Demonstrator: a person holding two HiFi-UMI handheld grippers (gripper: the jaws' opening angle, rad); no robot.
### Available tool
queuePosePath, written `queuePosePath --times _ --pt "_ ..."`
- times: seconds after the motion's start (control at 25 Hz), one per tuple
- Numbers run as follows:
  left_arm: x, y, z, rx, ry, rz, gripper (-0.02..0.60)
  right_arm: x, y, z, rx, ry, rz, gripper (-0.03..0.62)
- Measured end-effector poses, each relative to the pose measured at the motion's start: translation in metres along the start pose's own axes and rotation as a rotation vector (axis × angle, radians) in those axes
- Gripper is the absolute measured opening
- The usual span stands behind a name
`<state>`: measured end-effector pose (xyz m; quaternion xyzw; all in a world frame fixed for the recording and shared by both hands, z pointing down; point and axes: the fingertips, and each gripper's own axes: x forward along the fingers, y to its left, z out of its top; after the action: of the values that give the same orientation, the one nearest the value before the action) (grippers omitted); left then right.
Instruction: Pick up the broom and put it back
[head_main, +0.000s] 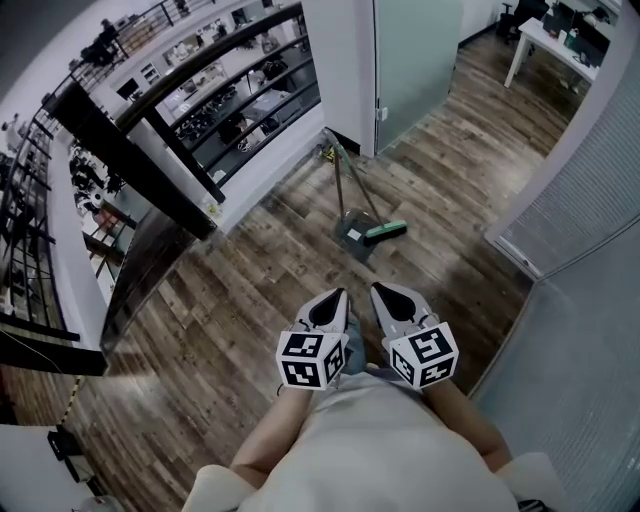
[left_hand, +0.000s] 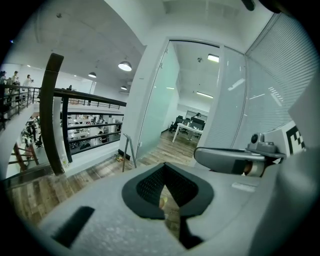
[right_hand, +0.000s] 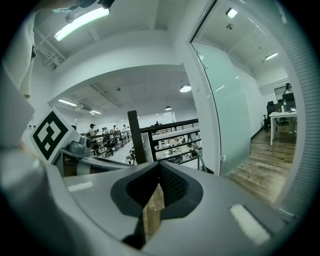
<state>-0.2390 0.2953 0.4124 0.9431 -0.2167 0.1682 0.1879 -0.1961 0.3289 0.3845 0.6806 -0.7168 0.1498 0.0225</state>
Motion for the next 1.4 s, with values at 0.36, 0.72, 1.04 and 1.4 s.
queuePosePath --times 0.36,0.72,1.04,1.4 --pt "0.052 0.016 0.024 0.003 0.016 -0.031 0.005 0.028 -0.046 0.005 0.022 0.018 -0.066 0.006" --pt "0.103 0.044 0.058 -0.002 0.020 -0.059 0.005 0.082 -0.083 0.025 0.034 0.013 -0.081 0.006" --pt "0.143 0.074 0.094 0.002 0.021 -0.082 0.005 0.128 -0.110 0.050 0.040 0.008 -0.091 0.006" --pt "0.179 0.102 0.129 -0.007 0.027 -0.114 0.005 0.172 -0.134 0.073 0.062 0.005 -0.106 0.006"
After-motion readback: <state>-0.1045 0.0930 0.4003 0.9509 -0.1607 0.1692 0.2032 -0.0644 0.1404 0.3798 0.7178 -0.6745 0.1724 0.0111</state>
